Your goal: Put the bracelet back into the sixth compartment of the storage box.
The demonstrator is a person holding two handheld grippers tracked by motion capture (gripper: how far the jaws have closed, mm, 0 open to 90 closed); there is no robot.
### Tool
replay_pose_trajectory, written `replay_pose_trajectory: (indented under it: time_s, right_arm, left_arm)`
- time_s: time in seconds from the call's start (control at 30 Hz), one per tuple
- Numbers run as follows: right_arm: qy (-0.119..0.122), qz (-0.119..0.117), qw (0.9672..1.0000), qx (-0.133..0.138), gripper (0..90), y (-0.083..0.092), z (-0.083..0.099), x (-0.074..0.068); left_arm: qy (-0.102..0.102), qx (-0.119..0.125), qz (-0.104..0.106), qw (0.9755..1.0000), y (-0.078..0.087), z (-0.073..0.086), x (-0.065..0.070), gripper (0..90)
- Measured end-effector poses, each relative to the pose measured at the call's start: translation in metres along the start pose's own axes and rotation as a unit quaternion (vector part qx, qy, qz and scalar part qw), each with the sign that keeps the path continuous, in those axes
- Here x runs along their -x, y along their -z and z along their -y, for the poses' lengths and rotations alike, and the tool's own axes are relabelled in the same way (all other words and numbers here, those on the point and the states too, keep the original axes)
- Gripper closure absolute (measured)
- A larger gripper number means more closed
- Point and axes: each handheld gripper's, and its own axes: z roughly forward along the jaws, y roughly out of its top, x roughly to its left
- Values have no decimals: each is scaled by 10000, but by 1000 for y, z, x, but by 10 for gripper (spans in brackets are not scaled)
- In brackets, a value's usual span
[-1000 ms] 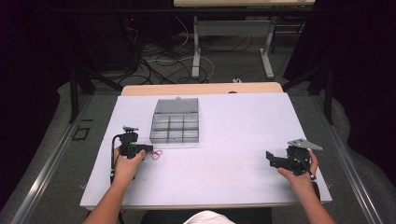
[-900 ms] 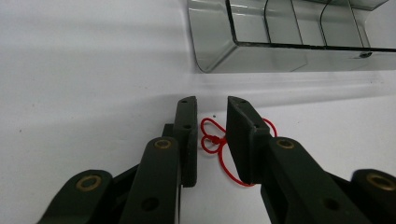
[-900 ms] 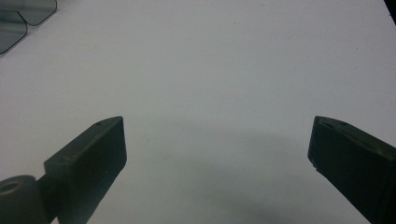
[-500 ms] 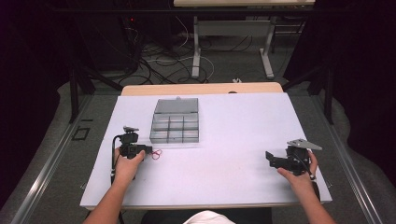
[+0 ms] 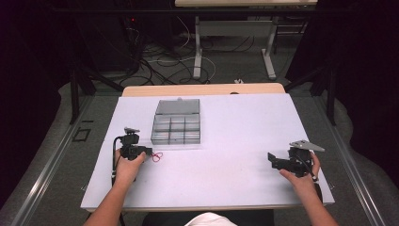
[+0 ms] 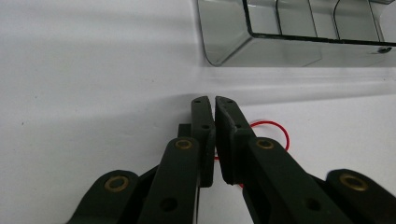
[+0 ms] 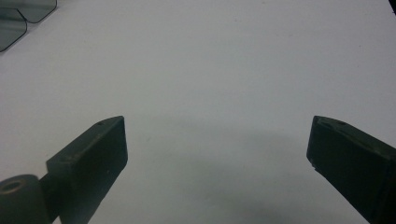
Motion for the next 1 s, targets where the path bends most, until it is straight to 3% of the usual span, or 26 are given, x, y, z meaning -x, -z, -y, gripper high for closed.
replay_pose_trajectory:
  time_s: [1.0]
  right_arm:
    - [-17, 17, 10000, -5, 51, 0, 0, 1]
  left_arm:
    - [-5, 8, 21, 10000, 0, 0, -2, 898]
